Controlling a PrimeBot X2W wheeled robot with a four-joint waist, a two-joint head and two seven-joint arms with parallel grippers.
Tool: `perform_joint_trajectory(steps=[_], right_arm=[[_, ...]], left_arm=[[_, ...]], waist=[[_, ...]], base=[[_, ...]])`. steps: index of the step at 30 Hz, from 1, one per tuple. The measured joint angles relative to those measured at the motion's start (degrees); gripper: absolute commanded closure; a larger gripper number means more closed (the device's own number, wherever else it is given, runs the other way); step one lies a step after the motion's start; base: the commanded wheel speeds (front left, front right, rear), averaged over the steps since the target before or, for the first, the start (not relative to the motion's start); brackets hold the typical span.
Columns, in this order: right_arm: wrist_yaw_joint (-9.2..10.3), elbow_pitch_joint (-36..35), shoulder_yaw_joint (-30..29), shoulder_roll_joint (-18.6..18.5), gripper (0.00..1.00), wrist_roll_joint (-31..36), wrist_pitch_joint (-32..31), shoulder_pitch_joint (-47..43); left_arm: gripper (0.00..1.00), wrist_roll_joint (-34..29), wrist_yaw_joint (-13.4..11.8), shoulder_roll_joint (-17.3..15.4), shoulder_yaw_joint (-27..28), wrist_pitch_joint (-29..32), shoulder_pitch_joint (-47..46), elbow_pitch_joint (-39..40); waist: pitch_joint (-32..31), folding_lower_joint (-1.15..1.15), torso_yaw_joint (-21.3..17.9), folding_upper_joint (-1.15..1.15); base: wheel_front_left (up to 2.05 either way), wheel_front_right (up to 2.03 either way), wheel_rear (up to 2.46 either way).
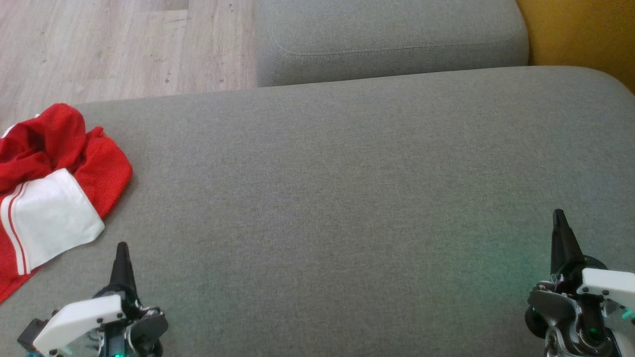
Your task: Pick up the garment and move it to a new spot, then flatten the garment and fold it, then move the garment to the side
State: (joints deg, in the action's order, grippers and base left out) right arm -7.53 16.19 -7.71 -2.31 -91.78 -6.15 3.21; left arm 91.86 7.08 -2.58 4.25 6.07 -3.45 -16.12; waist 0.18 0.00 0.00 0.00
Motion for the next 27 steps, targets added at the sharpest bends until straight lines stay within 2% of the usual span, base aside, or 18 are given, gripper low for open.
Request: perform_joint_trajectory(steps=[4,5,10,15,27], right_arm=[[0.0,0.0,0.0,0.0,1.0,0.0,0.0,0.0],[0.0,0.0,0.0,0.0,0.0,0.0,0.0,0.0],[0.0,3.33,0.16,0.1,0.0,0.03,0.09,-2.4],[0.0,3.28,0.54,0.11,0.0,0.75,0.64,-3.09],[0.0,1.89,1.54,0.11,0.0,8.64,2.8,-3.09]], left_arm=[[1.0,0.0,0.0,0.0,0.0,0.0,0.0,0.0],[0.0,0.0,0.0,0.0,0.0,0.0,0.0,0.0],[0.0,-0.01,-0.03,0.2,-0.49,-0.1,2.41,-3.14],[0.0,-0.24,-0.03,0.23,-0.93,-0.7,3.15,-3.23],[0.0,-5.27,-0.05,0.22,-2.48,-3.1,3.15,-2.43]], waist=[[0.0,0.0,0.0,0.0],[0.0,0.0,0.0,0.0],[0.0,0.0,0.0,0.0],[-0.04,0.0,-0.01,0.0],[-0.24,0.0,-0.06,0.0]], base=[[0.0,0.0,0.0],[0.0,0.0,0.0],[0.0,0.0,0.0],[0.0,0.0,0.0],[0.0,0.0,0.0]])
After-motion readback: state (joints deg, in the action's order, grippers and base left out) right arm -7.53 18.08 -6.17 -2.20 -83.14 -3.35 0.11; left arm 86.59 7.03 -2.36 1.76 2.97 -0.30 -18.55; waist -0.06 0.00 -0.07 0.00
